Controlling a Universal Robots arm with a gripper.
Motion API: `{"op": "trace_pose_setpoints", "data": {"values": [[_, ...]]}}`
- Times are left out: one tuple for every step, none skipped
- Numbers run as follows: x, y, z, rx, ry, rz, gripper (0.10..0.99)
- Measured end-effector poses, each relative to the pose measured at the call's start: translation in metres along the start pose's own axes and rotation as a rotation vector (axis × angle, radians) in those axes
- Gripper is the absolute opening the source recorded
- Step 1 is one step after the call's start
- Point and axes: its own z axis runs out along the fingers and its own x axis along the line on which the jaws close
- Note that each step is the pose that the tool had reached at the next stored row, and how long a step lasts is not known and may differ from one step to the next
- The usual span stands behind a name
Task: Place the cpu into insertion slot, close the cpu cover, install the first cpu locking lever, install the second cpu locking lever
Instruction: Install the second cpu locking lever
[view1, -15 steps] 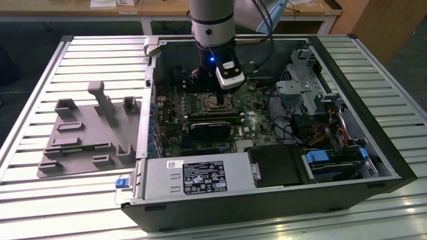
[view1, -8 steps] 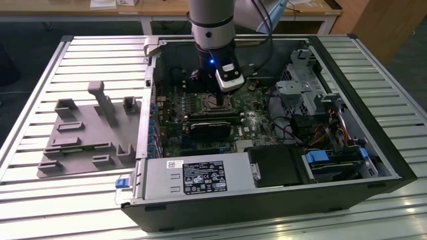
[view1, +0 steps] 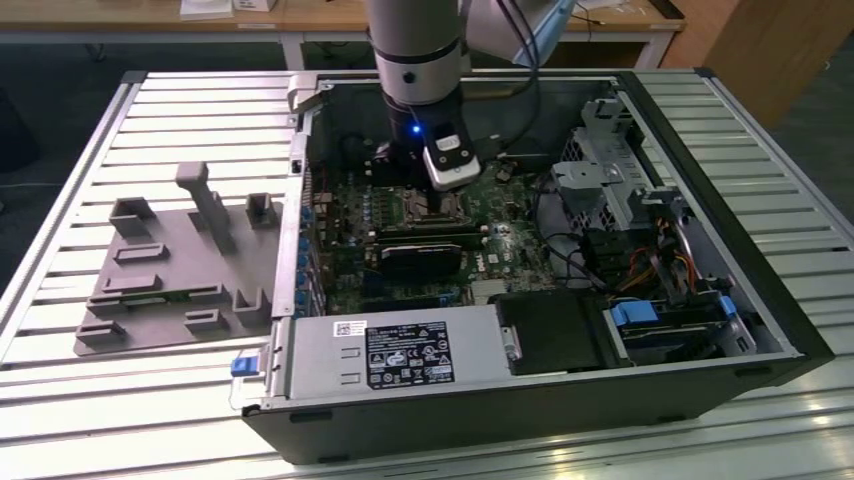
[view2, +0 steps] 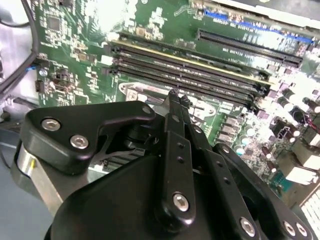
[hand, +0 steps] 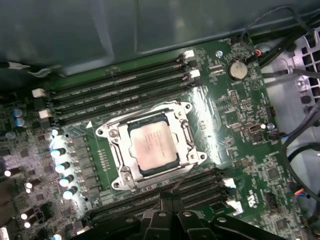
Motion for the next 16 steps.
{"op": "trace_pose_setpoints", "data": {"values": [[0.0012, -0.0009, 0.0001, -0.009, 0.0026, 0.001, 0.102], [0.0021, -0.0017, 0.0004, -0.014, 0.0043, 0.002, 0.102], [0.0026, -0.0024, 0.0007, -0.016, 0.0047, 0.002, 0.102], [0.0029, -0.0027, 0.0010, -0.016, 0.0046, 0.002, 0.102], [0.0031, -0.0027, 0.0010, -0.016, 0.0048, 0.002, 0.102], [0.0031, -0.0027, 0.0010, -0.016, 0.0048, 0.002, 0.102], [0.0032, -0.0027, 0.0010, -0.016, 0.0048, 0.002, 0.102], [0.0032, -0.0028, 0.0009, -0.016, 0.0048, 0.002, 0.102], [0.0033, -0.0028, 0.0010, -0.016, 0.0050, 0.002, 0.102], [0.0034, -0.0029, 0.0010, -0.017, 0.0053, 0.003, 0.102], [0.0035, -0.0032, 0.0012, -0.020, 0.0061, 0.003, 0.102], [0.0036, -0.0034, 0.0016, -0.024, 0.0072, 0.004, 0.102], [0.0038, -0.0036, 0.0020, -0.025, 0.0078, 0.004, 0.102], [0.0041, -0.0041, 0.0027, -0.029, 0.0089, 0.005, 0.102], [0.0043, -0.0048, 0.0032, -0.034, 0.0107, 0.005, 0.102], [0.0047, -0.0055, 0.0037, -0.041, 0.0126, 0.006, 0.102]]}}
